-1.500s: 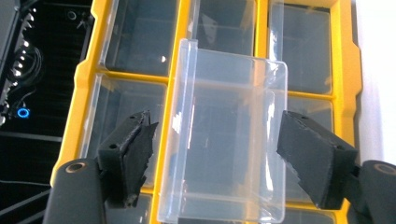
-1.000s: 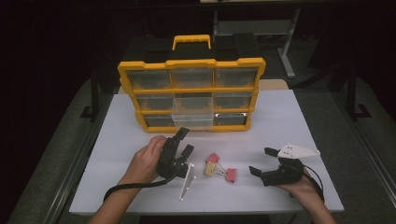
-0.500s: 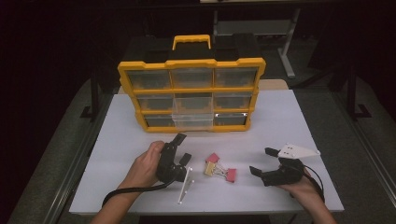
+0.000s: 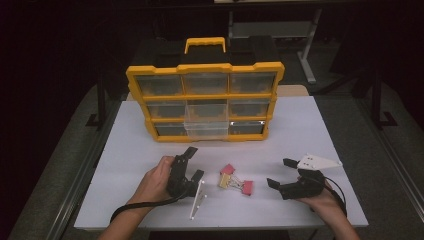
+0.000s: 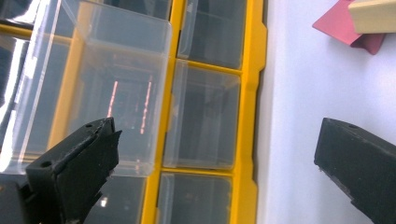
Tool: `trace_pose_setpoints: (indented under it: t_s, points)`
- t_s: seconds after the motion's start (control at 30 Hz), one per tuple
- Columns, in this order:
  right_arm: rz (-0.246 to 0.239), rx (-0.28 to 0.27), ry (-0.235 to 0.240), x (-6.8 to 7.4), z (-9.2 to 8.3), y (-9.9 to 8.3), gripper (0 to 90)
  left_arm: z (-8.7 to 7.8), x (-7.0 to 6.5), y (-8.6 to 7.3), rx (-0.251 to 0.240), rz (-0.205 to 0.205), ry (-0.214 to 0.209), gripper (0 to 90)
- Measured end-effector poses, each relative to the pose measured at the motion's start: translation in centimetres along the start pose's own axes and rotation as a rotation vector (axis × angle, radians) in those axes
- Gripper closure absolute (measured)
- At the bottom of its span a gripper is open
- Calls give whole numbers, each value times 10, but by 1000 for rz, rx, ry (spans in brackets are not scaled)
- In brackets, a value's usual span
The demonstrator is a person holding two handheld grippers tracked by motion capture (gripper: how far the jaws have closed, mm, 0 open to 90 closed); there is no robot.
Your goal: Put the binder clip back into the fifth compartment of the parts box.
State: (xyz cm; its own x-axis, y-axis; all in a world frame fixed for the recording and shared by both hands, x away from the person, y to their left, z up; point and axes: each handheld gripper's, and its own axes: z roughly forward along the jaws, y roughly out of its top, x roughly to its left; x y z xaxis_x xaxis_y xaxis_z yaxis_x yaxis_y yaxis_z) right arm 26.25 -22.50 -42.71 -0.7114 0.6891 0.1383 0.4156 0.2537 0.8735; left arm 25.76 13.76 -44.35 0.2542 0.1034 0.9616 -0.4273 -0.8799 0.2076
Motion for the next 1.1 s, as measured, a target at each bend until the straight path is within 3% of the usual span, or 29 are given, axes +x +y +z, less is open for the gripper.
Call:
trace_pose_setpoints:
  t_s: [0.17, 0.3, 0.4, 0.47, 0.7, 0.87, 1.1]
  points:
    - [-3, 1, -2, 0, 0, 0, 55, 1, 2, -4, 9, -35, -3, 0]
    - [-4, 4, -1, 0, 0, 0, 55, 1, 4, -6, 8, -101, -28, 1]
    - [-5, 5, -1, 0, 0, 0, 56, 1, 5, -7, 10, -122, -36, 3]
    - [-6, 4, -1, 0, 0, 0, 56, 1, 6, -8, -1, -151, -55, 64]
    - [-4, 6, 1, 1, 0, 0, 56, 3, 7, -10, 6, -205, -73, 44]
    - [-9, 6, -1, 0, 0, 0, 56, 5, 7, -12, 3, -273, -89, 11]
    - [-3, 6, 1, 1, 0, 0, 56, 6, 10, -13, 10, -337, -114, 0]
